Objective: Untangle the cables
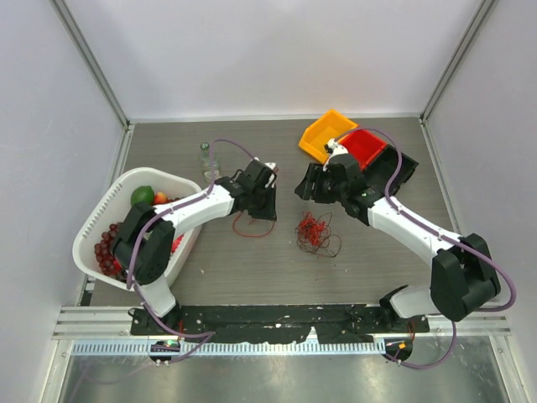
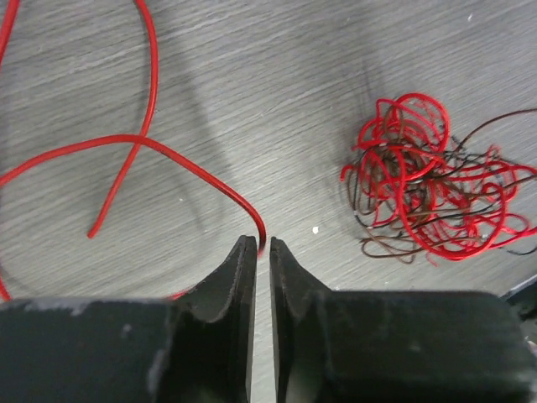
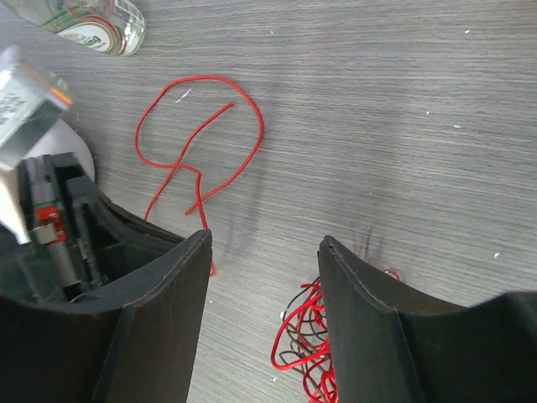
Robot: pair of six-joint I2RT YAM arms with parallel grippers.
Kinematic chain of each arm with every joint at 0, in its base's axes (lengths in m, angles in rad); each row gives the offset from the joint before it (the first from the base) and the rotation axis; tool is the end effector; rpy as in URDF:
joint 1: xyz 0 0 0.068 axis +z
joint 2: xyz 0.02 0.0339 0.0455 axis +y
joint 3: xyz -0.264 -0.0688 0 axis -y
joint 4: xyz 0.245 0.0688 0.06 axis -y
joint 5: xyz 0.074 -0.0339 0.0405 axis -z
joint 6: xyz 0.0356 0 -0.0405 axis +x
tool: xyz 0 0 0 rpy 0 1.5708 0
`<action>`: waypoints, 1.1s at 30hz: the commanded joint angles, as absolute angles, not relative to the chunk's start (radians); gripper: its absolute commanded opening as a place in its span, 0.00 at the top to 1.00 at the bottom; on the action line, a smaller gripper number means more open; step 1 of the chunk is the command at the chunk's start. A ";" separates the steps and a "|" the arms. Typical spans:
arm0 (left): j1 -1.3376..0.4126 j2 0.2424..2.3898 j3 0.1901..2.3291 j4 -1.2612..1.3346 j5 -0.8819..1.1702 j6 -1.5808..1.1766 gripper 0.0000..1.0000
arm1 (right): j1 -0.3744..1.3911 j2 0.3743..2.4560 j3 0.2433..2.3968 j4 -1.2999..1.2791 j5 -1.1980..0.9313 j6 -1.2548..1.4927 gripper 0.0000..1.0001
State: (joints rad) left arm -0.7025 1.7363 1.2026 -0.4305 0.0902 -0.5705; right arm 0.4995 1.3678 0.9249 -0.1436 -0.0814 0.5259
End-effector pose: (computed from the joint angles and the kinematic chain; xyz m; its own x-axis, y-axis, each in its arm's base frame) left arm 0.2783 -0.2398 0.2110 -0.8964 0.0542 -0.4398 0.2359 0.8985 -0.3702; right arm 0.2664 0.1486 0.2607 -0.6897 0.1936 -0.6977 -0.2204 0.8617 0.4570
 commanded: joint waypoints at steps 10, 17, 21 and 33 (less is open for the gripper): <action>-0.678 1.490 1.226 -0.416 0.120 -0.497 0.29 | 0.500 1.445 1.002 -0.114 -0.048 0.503 0.39; -0.649 1.070 1.065 -0.226 -0.098 -0.399 0.23 | 0.545 1.609 1.109 -0.038 -0.288 0.296 0.18; -0.647 0.786 0.884 -0.037 -0.270 -0.359 0.13 | 0.580 1.794 1.299 -0.136 -0.342 0.169 0.17; -0.649 0.690 0.844 0.029 -0.262 -0.353 0.11 | 0.621 2.193 1.759 -0.437 -0.176 0.043 0.16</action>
